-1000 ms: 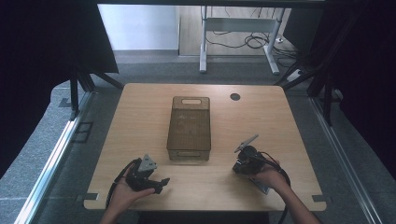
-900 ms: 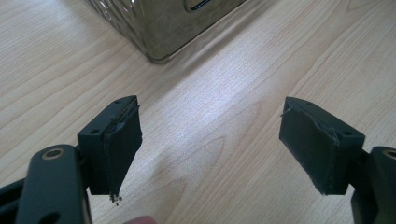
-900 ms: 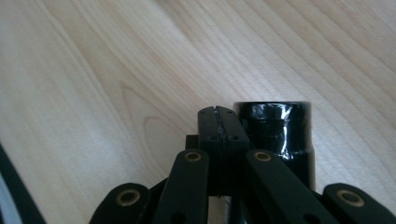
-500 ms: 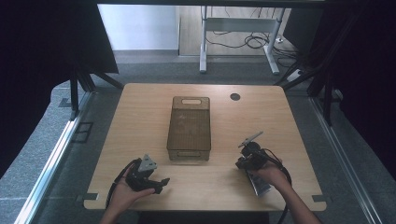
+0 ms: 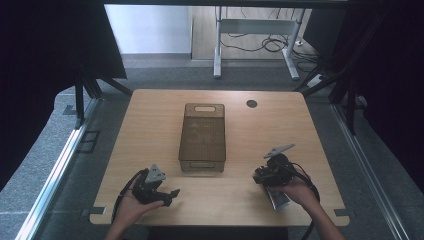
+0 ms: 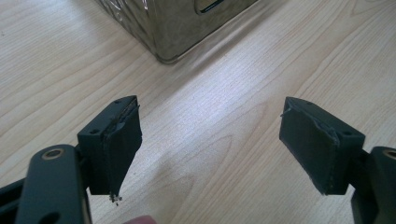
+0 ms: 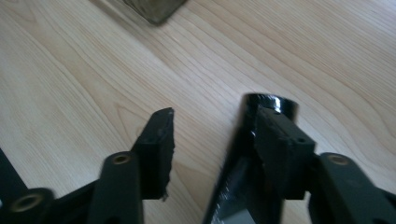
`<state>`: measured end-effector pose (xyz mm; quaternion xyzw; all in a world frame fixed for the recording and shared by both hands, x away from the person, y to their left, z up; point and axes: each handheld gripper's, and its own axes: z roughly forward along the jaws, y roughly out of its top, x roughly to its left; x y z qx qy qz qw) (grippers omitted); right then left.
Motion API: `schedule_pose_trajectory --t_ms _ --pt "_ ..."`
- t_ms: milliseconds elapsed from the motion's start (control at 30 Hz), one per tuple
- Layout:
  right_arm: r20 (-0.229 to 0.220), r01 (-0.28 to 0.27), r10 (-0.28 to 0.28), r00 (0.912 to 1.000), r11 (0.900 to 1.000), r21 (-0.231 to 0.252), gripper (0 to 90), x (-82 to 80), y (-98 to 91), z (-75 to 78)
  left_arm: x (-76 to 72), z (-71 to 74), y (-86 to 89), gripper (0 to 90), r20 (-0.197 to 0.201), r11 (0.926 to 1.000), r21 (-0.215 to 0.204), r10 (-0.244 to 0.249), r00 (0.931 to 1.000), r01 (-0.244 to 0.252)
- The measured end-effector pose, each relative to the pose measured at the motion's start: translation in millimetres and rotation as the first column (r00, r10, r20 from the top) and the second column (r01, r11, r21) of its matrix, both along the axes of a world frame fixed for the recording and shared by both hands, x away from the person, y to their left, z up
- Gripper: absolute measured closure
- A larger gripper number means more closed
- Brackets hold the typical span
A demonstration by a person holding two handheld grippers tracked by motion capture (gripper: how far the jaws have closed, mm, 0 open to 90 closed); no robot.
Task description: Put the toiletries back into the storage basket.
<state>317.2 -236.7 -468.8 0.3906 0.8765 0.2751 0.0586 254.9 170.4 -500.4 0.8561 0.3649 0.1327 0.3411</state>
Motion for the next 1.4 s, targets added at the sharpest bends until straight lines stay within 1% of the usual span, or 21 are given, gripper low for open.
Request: schedule_pose_trajectory --t_ms 33,67,133,167,200,233,300,333,367,400,467,500,567,633,767,1067,1167,1300,1400 --pt "-0.001 0.007 -0.007 1.0 0.9999 -0.008 43.7 -1.0 -0.9 1.2 0.0 0.0 0.0 21.2 0.0 1.0 0.0 0.0 1.0 0.0" --pt "-0.001 0.007 -0.007 1.0 0.9999 -0.008 43.7 -1.0 -0.9 1.2 -0.4 -0.1 -0.5 21.2 0.0 1.0 0.0 -0.003 1.0 0.003" --pt "0.0 0.031 -0.031 0.9995 0.9989 -0.034 40.3 -2.8 -2.9 3.9 -0.6 -0.7 -1.2 21.2 -0.003 1.0 0.003 -0.008 1.0 0.008" --pt "-0.001 0.055 -0.055 0.9985 0.9968 -0.057 38.4 -3.3 -4.2 5.6 -0.6 -0.7 -1.3 21.1 -0.006 0.9999 0.002 -0.011 0.9999 0.011" --pt "-0.001 0.055 -0.055 0.9985 0.9968 -0.057 38.4 -3.3 -4.2 5.6 -0.6 -0.6 -1.1 21.1 -0.006 0.9999 0.001 -0.013 0.9999 0.013" --pt "-0.009 0.075 -0.076 0.9971 0.9944 -0.075 36.4 -2.7 -5.5 6.5 -0.6 -0.1 -0.4 21.1 -0.005 0.9999 -0.004 -0.012 0.9999 0.012" --pt "-0.015 0.077 -0.079 0.9968 0.9937 -0.081 35.9 -2.1 -6.0 6.4 -0.1 0.4 1.8 21.1 -0.006 0.9999 -0.009 -0.011 0.9999 0.011" --pt "-0.026 0.089 -0.092 0.9954 0.9913 -0.097 35.4 -0.7 -6.9 4.5 0.6 -0.1 3.2 21.1 -0.003 0.9999 -0.016 -0.002 1.0 0.002" --pt "-0.026 0.089 -0.092 0.9954 0.9913 -0.097 35.4 -0.7 -6.9 4.5 0.9 -0.3 3.9 21.1 0.0 0.9998 -0.02 0.004 1.0 -0.004" --pt "-0.033 0.101 -0.105 0.994 0.9893 -0.105 35.1 0.8 -7.9 1.5 1.2 -0.3 5.3 21.3 0.003 0.9996 -0.027 0.005 1.0 -0.005" --pt "-0.034 0.108 -0.112 0.9932 0.9886 -0.105 35.1 1.3 -8.3 0.4 1.2 0.2 5.6 21.3 0.003 0.9996 -0.03 0.002 1.0 -0.002" --pt "-0.044 0.122 -0.127 0.9909 0.9865 -0.11 34.8 3.2 -9.4 -2.7 0.9 0.7 5.7 21.3 0.005 0.9994 -0.033 0.002 1.0 -0.002" --pt "-0.053 0.133 -0.14 0.9887 0.9836 -0.122 34.3 5.3 -9.9 -6.0 0.5 1.5 5.8 21.3 0.008 0.9993 -0.037 -0.001 1.0 0.001" --pt "-0.055 0.136 -0.144 0.9881 0.9826 -0.127 34.1 6.4 -10.4 -7.5 0.1 2.2 6.0 21.3 0.009 0.9993 -0.038 -0.002 1.0 0.002" --pt "-0.073 0.149 -0.16 0.9845 0.98 -0.132 32.6 8.8 -10.8 -12.0 -0.3 2.9 6.1 21.3 0.011 0.9993 -0.038 -0.001 0.9999 0.001" --pt "-0.094 0.141 -0.156 0.9833 0.9789 -0.148 30.1 8.0 -7.3 -19.0 -0.6 1.2 1.9 21.3 0.004 0.9995 -0.029 -0.012 0.9999 0.013" --pt "-0.101 0.149 -0.168 0.9807 0.9743 -0.169 29.8 7.8 -5.9 -23.9 -1.3 1.9 1.7 21.3 0.012 0.9994 -0.033 -0.012 0.9999 0.013" --pt "-0.11 0.147 -0.168 0.9795 0.973 -0.178 29.8 7.8 -4.2 -28.3 -1.5 3.0 2.3 21.3 0.018 0.9992 -0.039 -0.011 0.9998 0.011" --pt "-0.123 0.137 -0.163 0.9788 0.9704 -0.199 30.6 7.9 -0.7 -35.3 -1.2 2.0 2.0 21.3 0.014 0.9994 -0.034 -0.01 0.9999 0.01"
